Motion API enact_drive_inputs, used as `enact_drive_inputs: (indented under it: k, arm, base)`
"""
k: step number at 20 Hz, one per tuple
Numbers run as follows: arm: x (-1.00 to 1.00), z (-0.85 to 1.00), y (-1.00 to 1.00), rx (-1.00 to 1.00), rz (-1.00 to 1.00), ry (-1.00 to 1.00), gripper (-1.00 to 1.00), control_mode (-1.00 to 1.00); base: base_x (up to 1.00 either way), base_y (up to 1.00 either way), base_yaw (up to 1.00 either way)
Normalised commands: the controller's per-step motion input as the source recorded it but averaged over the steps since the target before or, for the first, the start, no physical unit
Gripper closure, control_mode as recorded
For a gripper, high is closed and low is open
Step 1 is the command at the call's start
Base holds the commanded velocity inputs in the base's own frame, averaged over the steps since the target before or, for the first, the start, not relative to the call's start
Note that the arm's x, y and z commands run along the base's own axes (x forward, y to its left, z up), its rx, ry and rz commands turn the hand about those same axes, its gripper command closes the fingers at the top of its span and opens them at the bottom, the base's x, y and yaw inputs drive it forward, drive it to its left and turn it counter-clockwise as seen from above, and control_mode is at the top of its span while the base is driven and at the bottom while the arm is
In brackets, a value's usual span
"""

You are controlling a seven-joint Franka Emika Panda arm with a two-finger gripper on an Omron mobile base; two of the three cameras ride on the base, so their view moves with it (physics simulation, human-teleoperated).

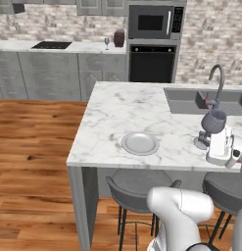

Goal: Retrieve the wine glasses from the counter and place one next to each plate.

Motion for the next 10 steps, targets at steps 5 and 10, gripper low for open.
enact_drive_inputs:
  k: [5, 10]
  arm:
    - [0.43, -0.2, 0.0, -0.11, 0.08, -0.08, 1.0, -1.0]
    - [0.54, -0.03, 0.0, -0.02, 0.0, -0.01, 1.0, -1.0]
  base:
    - [0.0, 0.0, 0.0]
    - [0.0, 0.0, 0.0]
